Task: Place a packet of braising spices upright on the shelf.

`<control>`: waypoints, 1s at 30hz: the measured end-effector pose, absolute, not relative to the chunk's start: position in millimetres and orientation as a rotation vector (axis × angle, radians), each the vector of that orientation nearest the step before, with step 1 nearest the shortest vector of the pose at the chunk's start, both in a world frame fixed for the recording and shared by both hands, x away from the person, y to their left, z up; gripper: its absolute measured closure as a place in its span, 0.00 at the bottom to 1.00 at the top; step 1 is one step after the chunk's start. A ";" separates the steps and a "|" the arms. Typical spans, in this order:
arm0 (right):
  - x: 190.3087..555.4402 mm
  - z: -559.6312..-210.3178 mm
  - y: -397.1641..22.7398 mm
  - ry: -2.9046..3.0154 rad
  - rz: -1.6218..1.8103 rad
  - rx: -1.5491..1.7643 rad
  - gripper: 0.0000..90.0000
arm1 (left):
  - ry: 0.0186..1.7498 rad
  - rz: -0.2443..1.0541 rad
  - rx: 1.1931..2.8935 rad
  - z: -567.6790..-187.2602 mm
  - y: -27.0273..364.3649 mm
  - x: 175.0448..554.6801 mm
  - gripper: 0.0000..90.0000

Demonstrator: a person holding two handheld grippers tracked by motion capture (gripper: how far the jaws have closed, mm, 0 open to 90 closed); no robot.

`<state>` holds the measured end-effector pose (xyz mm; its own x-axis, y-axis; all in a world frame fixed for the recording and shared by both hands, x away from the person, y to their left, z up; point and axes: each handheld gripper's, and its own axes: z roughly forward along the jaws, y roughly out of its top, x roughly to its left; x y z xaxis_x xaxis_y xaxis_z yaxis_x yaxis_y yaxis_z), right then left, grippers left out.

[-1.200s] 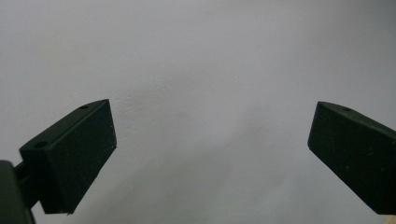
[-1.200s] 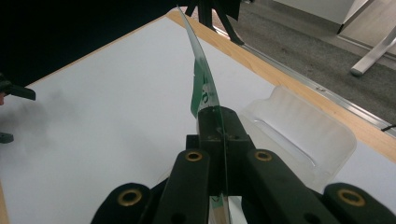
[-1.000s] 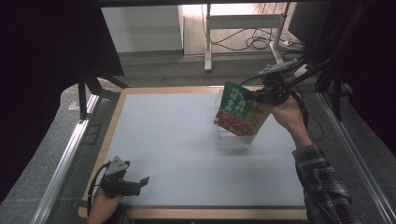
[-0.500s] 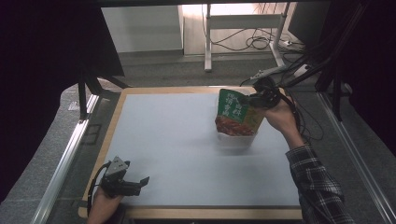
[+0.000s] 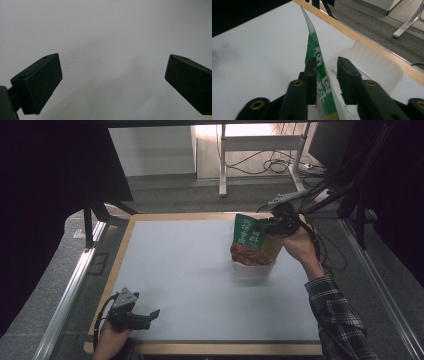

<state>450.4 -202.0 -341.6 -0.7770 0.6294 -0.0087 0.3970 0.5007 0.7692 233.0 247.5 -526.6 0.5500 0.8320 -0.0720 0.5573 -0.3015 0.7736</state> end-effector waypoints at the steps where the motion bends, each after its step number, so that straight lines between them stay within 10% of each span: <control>1: 450.0 -341.6 -201.4 2.445 1.155 0.852 0.65 | 1.119 0.442 1.998 -526.6 247.6 233.1 0.01; 14: 445.5 -336.6 -201.3 2.344 1.154 0.874 0.25 | 1.121 0.442 1.997 -526.7 247.5 233.2 0.01; 30: 437.6 -335.6 -209.4 2.330 1.157 0.858 0.10 | 1.122 0.442 1.999 -526.8 247.4 233.3 0.01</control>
<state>437.6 -209.4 -335.6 -0.7316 0.6771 -0.0789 0.3461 0.4687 0.8127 233.3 247.4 -526.8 0.5487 0.8328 -0.0729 0.5592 -0.3008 0.7725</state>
